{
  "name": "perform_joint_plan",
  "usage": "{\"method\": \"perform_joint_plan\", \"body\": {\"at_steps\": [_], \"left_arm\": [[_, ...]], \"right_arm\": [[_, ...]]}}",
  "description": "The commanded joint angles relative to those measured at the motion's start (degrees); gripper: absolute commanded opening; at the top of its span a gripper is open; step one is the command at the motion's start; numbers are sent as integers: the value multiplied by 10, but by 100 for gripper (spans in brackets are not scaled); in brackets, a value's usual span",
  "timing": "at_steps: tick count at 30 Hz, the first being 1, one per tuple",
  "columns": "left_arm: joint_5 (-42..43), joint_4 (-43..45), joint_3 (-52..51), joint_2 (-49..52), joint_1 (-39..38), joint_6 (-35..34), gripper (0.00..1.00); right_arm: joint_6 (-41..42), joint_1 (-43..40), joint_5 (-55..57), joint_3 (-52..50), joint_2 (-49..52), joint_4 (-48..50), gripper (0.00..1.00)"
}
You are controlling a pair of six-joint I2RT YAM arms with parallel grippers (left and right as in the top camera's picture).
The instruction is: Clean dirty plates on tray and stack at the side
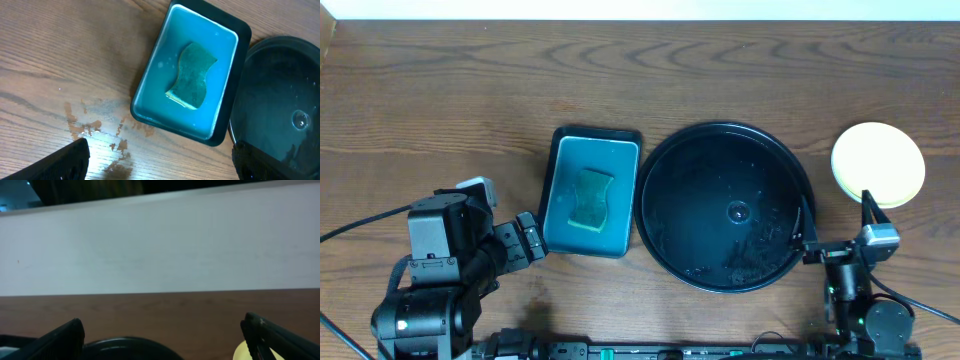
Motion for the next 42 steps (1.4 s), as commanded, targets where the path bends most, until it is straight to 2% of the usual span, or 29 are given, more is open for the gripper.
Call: {"method": "perform_joint_plan", "body": {"at_steps": [1, 8, 12, 42], "left_arm": [[-7, 0, 3, 1, 3, 6, 92], [-7, 0, 3, 1, 3, 6, 91], [-7, 0, 3, 1, 3, 6, 92], [-7, 0, 3, 1, 3, 6, 92]], "right_arm": [[6, 6, 12, -36, -3, 24, 99], [-80, 10, 16, -35, -4, -85, 99], [-106, 14, 20, -35, -4, -90, 99], [-107, 14, 20, -34, -3, -88, 99]]}}
